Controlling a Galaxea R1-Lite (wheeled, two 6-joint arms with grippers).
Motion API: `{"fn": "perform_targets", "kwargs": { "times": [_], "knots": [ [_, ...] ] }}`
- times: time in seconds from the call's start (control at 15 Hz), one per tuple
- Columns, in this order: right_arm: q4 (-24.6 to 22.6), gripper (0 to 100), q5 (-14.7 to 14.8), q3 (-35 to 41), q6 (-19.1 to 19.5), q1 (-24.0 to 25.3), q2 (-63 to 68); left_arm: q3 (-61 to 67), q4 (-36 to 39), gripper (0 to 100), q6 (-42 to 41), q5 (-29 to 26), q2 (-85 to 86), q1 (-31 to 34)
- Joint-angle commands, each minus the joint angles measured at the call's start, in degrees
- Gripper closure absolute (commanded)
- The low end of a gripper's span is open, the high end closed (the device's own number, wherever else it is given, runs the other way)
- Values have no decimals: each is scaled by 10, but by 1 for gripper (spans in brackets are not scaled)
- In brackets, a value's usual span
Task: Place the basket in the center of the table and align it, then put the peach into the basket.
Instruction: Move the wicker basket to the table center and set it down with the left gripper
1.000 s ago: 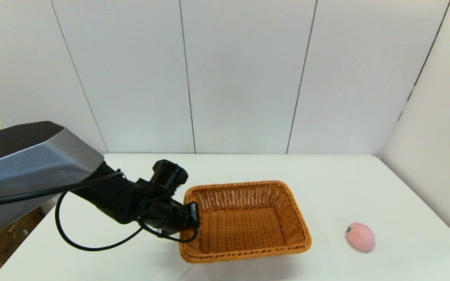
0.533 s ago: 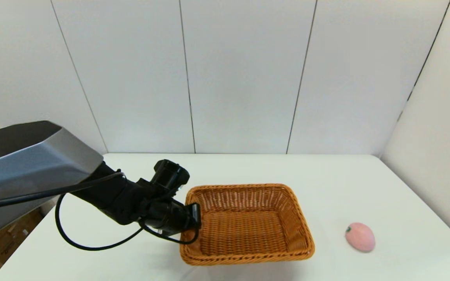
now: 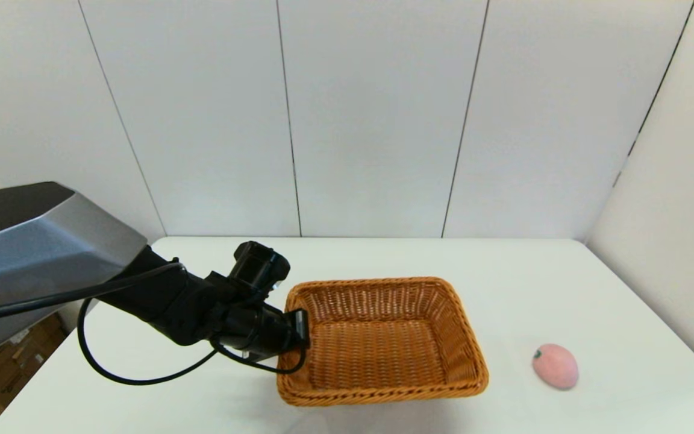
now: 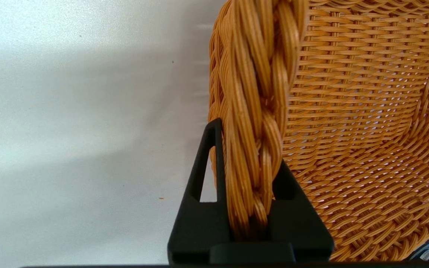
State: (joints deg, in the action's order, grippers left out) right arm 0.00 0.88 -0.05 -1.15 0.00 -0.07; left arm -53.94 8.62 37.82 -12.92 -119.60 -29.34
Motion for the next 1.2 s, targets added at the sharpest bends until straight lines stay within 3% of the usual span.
{"fn": "perform_targets", "kwargs": {
  "times": [0.07, 1.2],
  "knots": [
    [0, 0, 0, 0, 0, 0, 1, 2, 0, 100, 2, -2, 2, -5],
    [0, 0, 0, 0, 0, 0, 1, 5, -1, 100, 2, 1, -9, -15]
  ]
}}
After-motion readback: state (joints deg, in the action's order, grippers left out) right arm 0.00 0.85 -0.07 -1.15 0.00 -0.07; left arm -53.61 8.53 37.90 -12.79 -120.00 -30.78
